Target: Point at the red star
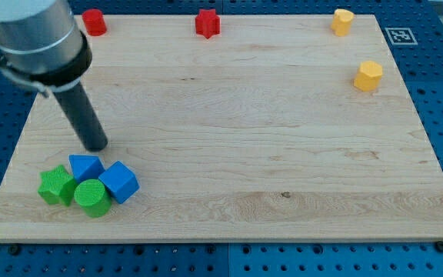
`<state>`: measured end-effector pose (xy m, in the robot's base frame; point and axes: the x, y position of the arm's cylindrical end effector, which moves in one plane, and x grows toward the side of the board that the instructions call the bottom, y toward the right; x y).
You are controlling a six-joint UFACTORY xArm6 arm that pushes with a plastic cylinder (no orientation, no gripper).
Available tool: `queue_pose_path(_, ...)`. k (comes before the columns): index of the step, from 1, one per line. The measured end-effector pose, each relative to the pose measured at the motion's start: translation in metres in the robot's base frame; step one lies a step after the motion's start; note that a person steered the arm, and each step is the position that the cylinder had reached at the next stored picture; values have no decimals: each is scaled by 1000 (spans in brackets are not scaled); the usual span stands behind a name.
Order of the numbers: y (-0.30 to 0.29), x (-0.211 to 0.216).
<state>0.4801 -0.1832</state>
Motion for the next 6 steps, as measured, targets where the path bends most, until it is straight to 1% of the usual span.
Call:
queue_pose_path(4,66,-207)
queue_pose_path(5,67,-242)
queue_pose_path(6,65,-265)
